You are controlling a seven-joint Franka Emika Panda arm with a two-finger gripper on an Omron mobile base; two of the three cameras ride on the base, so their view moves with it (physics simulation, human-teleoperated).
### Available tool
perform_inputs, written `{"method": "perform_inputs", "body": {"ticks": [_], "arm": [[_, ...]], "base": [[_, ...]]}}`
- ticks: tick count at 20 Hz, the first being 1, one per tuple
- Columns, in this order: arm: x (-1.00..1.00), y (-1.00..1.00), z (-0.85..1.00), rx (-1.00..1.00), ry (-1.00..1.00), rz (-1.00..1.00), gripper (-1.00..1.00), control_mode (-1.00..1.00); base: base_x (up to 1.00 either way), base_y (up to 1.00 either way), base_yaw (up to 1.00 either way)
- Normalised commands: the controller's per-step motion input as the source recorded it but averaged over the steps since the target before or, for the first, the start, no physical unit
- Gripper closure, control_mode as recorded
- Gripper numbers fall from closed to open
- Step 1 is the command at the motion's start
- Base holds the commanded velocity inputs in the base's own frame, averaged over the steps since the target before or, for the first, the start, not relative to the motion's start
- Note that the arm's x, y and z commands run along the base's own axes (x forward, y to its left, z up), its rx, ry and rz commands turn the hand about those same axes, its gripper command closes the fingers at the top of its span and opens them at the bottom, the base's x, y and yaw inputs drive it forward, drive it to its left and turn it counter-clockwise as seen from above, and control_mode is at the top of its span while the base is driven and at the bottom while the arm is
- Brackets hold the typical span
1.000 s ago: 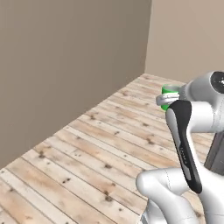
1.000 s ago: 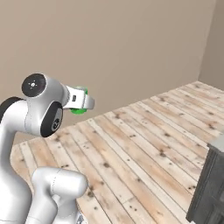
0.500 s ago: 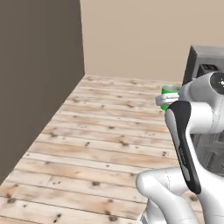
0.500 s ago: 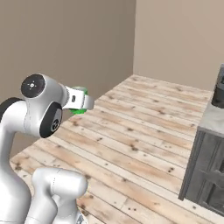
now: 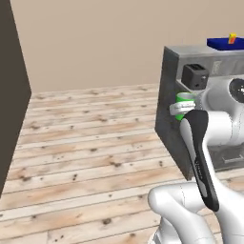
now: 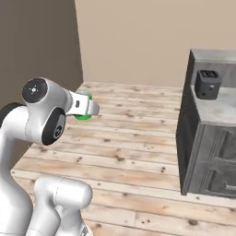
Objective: There is a tray on the dining counter. Grab the cup, mug, and pitcher and place them on the tray. The pitcher may be placed next to the tray if it cannot fit the tray.
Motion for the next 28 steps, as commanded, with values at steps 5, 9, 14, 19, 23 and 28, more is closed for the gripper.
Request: {"method": "perform_inputs", "body": {"ticks": [5,9,14,19,23,28], "arm": [[0.0,0.0,0.0,0.0,0.0,0.0,1.0,1.0],[0.0,0.0,0.0,0.0,0.0,0.0,1.0,1.0],[0.0,0.0,0.0,0.0,0.0,0.0,1.0,1.0],[0.0,0.0,0.0,0.0,0.0,0.0,1.0,1.0],[0.0,0.0,0.0,0.0,0.0,0.0,1.0,1.0],[0.0,0.0,0.0,0.0,0.0,0.0,1.0,1.0]], "base": [[0.67,1.0,-0.61],[0.79,1.0,-0.58],[0.86,1.0,-0.57],[0.64,1.0,-0.53],[0.26,1.0,-0.5],[0.07,1.0,-0.5]]}}
